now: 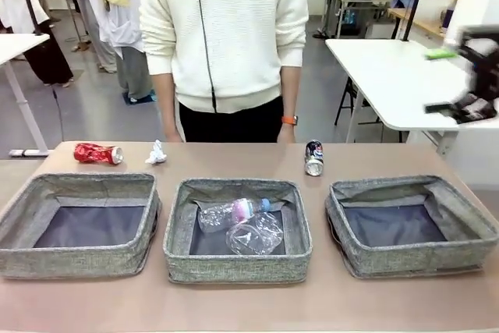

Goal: Sort the waste into the appropriate baskets.
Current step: Place the picked waste into the Fabric basket indicated by the person.

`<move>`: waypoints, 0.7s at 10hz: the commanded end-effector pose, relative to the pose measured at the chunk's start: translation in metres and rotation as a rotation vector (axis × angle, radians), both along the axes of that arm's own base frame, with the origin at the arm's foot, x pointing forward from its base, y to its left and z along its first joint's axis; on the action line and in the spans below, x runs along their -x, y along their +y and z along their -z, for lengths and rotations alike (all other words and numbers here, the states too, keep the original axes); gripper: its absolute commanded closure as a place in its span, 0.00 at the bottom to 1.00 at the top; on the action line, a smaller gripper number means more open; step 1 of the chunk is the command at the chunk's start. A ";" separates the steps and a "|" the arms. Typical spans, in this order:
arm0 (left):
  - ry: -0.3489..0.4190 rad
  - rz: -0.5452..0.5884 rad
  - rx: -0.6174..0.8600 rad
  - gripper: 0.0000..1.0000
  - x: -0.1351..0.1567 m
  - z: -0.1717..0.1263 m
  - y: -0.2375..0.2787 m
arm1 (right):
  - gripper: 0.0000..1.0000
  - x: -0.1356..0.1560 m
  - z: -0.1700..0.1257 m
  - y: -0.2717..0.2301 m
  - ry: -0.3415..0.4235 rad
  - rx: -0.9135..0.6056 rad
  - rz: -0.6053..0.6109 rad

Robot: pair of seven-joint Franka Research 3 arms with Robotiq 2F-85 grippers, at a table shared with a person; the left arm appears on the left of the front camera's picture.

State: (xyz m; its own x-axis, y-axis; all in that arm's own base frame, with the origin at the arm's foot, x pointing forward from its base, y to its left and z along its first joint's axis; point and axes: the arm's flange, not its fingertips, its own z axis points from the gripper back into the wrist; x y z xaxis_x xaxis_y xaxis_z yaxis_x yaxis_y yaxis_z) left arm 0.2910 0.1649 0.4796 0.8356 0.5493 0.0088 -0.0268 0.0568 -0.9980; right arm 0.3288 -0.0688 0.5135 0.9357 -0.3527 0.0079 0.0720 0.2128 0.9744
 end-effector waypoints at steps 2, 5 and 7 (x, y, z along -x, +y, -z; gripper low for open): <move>0.012 0.011 -0.003 0.00 0.003 -0.003 0.000 | 0.00 0.026 0.053 -0.020 -0.044 -0.166 0.169; 0.012 0.011 -0.003 0.00 0.003 -0.003 0.000 | 0.00 0.017 0.022 -0.024 0.012 -0.043 0.081; 0.012 0.011 -0.003 0.00 0.003 -0.003 0.000 | 0.00 0.017 0.022 -0.024 0.012 -0.043 0.081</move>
State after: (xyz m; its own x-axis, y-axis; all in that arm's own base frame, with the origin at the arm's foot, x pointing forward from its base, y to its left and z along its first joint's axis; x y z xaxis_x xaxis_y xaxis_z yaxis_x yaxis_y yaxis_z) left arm 0.2911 0.1648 0.4794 0.8359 0.5489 0.0082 -0.0275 0.0566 -0.9980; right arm 0.3142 -0.0879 0.4877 0.9035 -0.4282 -0.0194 0.0986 0.1635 0.9816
